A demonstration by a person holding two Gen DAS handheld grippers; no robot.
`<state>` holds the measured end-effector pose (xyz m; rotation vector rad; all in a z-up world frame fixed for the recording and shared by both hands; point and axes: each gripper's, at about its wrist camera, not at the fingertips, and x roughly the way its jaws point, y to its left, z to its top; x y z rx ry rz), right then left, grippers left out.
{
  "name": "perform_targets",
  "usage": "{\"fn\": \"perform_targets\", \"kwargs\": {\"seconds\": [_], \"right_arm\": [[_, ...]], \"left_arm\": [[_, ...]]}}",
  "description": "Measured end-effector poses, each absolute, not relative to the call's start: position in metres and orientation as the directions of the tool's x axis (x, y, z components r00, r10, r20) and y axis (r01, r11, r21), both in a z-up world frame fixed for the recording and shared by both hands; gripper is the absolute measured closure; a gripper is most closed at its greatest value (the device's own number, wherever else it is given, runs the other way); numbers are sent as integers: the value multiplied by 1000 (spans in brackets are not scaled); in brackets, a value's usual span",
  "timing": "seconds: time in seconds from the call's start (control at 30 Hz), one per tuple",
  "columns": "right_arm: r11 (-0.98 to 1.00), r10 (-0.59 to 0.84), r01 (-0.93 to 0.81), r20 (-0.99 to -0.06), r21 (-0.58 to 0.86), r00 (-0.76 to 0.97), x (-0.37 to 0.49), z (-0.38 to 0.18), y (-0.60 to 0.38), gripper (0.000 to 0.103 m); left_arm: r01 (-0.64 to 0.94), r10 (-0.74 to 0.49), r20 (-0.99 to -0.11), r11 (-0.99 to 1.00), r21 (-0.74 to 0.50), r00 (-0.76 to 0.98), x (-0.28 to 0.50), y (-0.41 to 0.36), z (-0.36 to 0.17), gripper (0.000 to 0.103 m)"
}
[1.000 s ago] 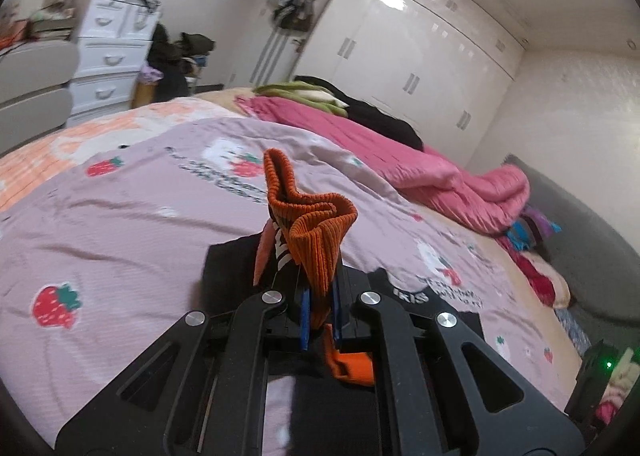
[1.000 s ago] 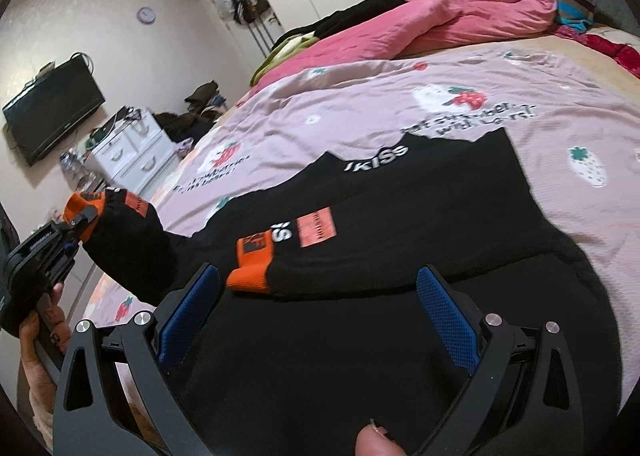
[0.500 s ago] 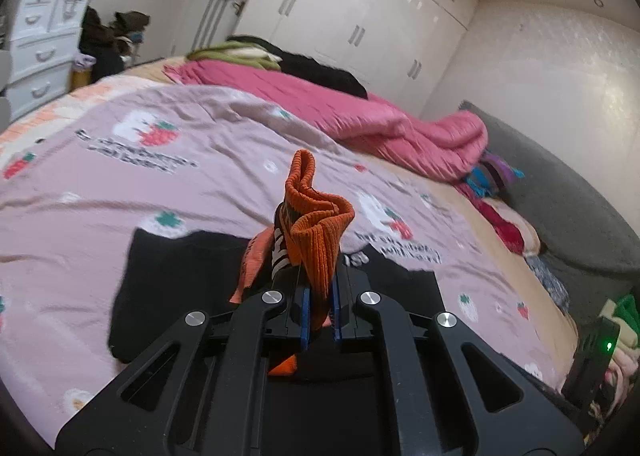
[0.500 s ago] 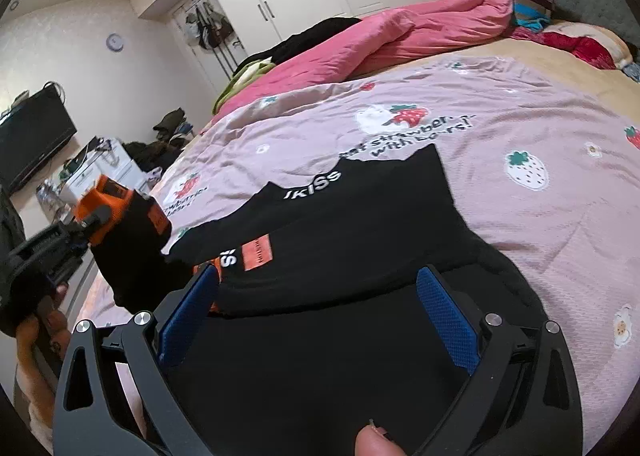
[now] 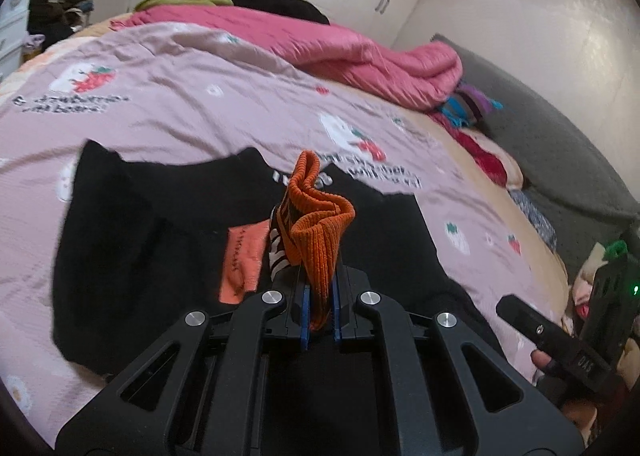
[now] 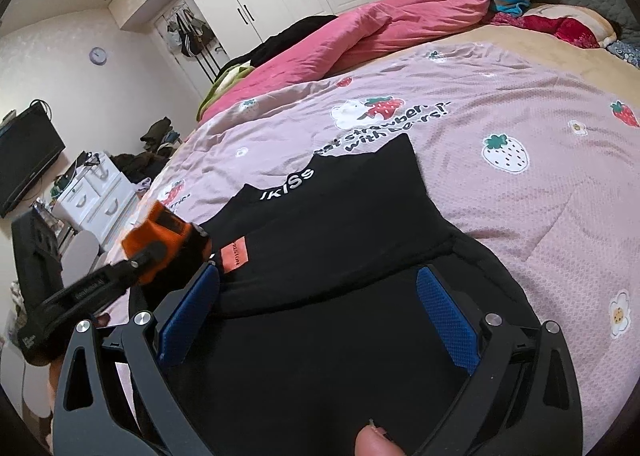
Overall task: Fold small clothes
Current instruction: 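Carry the sleeve across the shirt body with the left tool and release, then grasp an orange cuff on the folded shirt with the right tool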
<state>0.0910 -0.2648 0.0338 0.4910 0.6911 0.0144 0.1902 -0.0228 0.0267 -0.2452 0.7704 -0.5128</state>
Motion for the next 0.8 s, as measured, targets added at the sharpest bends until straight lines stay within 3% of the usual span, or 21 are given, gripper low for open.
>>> {"fn": "perform_targets", "kwargs": {"seconds": [0.27,0.47,0.57,0.7,0.8], "right_arm": [[869,148,190,-607,457,781,88,31,-280,4],[851,153,213,-613,481,775,88,25,-289,4],[849,149,221,-620,479,770,89,23,-290,4],[848,147,232,-632,476,761,92,18,-288,4],[848,166,223,-640,481,750,96,14,-282,4]], "left_arm": [[390,-545,-636,837,-384,546,189,-42,13,100],[421,-577,-659,812,-403,482,192,-51,5,92],[436,-592,-670,799,-414,449,192,-55,2,78],[445,-602,-666,791,-420,440,193,-53,7,66],[440,-593,-655,799,-409,469,195,-41,18,51]]}}
